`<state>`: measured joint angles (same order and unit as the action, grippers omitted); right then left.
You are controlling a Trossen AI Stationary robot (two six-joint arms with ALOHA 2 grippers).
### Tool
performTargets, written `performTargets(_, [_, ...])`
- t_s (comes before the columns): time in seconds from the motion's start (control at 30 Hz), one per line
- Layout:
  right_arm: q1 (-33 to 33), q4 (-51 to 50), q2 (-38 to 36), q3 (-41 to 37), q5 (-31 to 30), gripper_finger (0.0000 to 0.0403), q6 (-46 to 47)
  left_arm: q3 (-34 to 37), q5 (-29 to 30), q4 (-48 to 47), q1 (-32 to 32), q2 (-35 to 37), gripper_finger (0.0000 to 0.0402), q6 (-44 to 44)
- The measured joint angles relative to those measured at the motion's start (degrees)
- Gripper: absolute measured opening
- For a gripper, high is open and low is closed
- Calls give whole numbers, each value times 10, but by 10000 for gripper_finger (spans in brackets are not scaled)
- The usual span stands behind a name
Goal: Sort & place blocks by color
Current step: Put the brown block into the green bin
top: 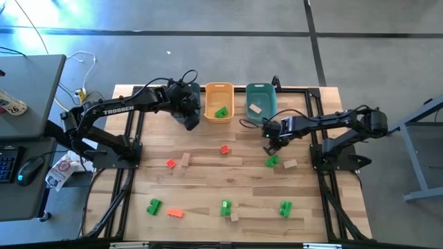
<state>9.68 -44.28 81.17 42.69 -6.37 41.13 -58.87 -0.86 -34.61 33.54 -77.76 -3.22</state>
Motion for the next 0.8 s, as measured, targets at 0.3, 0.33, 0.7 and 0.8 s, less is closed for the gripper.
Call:
performTargets(0.3, [-26,0,0,97,-38,100,-39,0,0,0,0,0,147,0])
performTargets(0.33, [-25,0,0,106,-49,100,-48,0,0,0,0,0,147,0])
performTargets(0.7, [23,24,0,176,-185,100,-175,0,0,-2,-4,0,147,-5])
performTargets(0.8, [45,65,0,175,-211,100,-219,0,0,-4,-13,0,147,-6])
